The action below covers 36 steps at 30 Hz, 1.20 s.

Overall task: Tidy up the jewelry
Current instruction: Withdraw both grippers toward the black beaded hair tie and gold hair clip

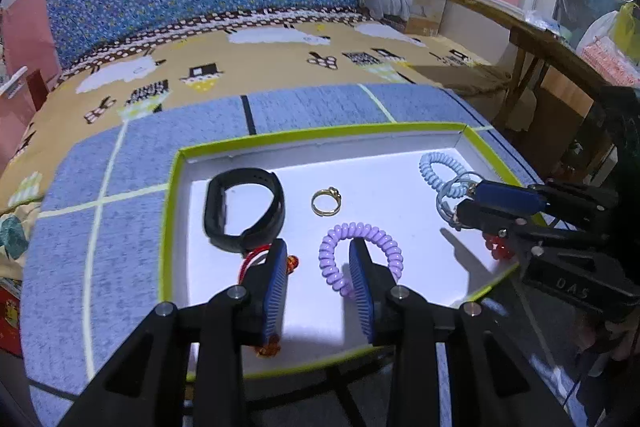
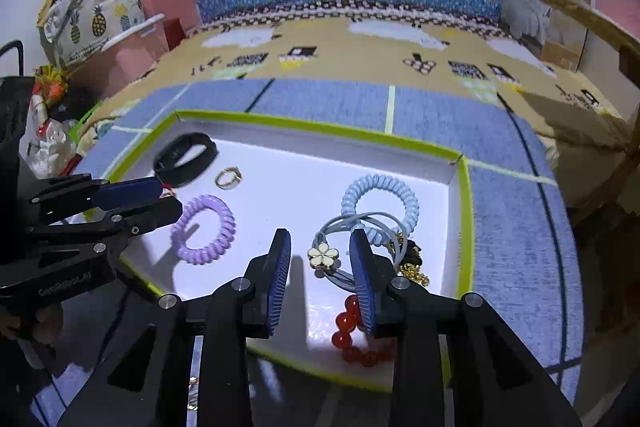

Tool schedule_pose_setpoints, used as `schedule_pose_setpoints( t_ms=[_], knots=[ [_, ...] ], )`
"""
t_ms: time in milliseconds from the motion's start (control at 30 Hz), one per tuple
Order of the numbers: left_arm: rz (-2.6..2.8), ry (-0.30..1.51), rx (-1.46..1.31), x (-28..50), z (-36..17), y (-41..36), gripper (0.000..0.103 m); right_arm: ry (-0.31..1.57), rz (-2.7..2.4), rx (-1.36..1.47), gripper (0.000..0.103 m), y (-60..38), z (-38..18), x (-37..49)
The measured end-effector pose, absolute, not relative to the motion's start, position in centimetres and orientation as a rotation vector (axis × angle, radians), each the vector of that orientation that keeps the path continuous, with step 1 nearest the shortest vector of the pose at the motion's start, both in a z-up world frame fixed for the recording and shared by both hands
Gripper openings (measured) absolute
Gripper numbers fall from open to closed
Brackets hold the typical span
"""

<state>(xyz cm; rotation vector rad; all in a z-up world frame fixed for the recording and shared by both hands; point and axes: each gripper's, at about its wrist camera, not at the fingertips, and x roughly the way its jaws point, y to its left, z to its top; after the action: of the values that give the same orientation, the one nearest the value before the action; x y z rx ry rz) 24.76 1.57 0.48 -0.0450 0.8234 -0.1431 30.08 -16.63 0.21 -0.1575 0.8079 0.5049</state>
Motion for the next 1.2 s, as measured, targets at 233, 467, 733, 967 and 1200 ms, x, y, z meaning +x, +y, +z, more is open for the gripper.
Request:
schedule_pose_setpoints(
  t_ms=[233,467,733,967,1200],
  knots=[
    [-0.145,0.735,-0.047,20.3,2.9,2.6,0.034,0.749,0.495,-0.126,0.031,-17.9,2.8,26.5],
    [-0.135,0.665,-0.066,15.3,4.8,3.7,0.034,0.714,0.493,-0.073,0.031,-19.4,3.9,21.8],
    [-0.085,0.649,-0.094,11.0,4.8,5.6,0.034,0.696,0.495,-0.047,0.031,-19.9,4.2,17.3],
    [-0.049,0.65,-0.08,8.4,3.7,5.9,0.034,0.694,0.503,-0.04,0.031,-19.5,3.7,14.8],
    [-0.041,0.67,-0.116,8.1,2.8,6.7,0.034,0.717,0.502,-0.038,0.031,-19.1,2.8,14.4]
  ],
)
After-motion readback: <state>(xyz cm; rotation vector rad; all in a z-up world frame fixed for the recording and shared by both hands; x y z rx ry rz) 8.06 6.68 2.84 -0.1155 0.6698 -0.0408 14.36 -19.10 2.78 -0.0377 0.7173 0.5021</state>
